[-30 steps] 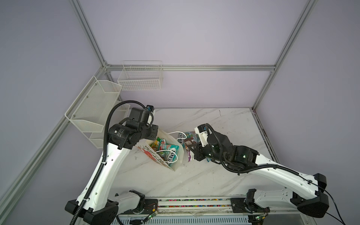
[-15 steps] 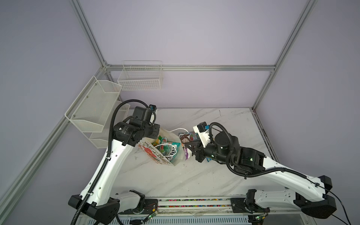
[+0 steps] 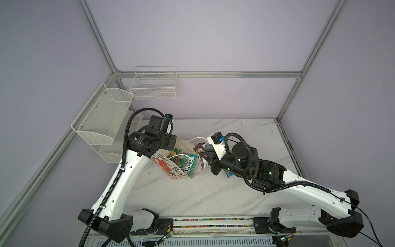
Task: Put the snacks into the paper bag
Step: 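Lift the chocolate bar with the right gripper and carry it over the paper bag, then open the right gripper to drop the chocolate bar into the paper bag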
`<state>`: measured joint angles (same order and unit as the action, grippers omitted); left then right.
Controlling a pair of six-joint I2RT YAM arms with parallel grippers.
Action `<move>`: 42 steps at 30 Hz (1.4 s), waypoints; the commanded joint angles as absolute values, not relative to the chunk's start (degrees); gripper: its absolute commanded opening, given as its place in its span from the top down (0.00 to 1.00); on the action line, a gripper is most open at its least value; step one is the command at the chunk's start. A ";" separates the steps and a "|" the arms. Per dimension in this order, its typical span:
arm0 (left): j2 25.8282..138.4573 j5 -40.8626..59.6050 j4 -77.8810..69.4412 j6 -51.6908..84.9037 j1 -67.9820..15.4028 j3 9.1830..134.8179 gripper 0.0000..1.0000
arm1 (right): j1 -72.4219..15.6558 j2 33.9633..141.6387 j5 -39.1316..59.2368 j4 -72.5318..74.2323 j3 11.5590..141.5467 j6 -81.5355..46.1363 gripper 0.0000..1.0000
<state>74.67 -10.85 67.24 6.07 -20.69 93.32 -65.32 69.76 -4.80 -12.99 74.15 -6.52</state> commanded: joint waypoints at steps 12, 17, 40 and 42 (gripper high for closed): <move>75.75 -10.08 66.62 4.15 -20.58 98.26 1.00 | -65.61 80.22 -4.63 -5.25 81.32 -0.75 0.95; 75.96 -9.93 66.62 4.30 -20.61 98.65 1.00 | -65.65 90.02 -4.57 -9.30 88.30 -0.26 0.45; 76.40 -11.14 66.62 4.22 -20.57 98.61 1.00 | -65.50 74.80 -18.04 -8.58 77.39 -8.10 0.03; 76.46 -11.14 66.62 4.17 -20.57 98.49 1.00 | -65.35 73.72 -18.86 -8.34 76.36 -8.34 0.03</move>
<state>76.07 -10.94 66.92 4.91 -20.69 94.19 -65.32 75.92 -14.90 -7.07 77.62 -6.85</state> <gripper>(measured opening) 0.047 0.974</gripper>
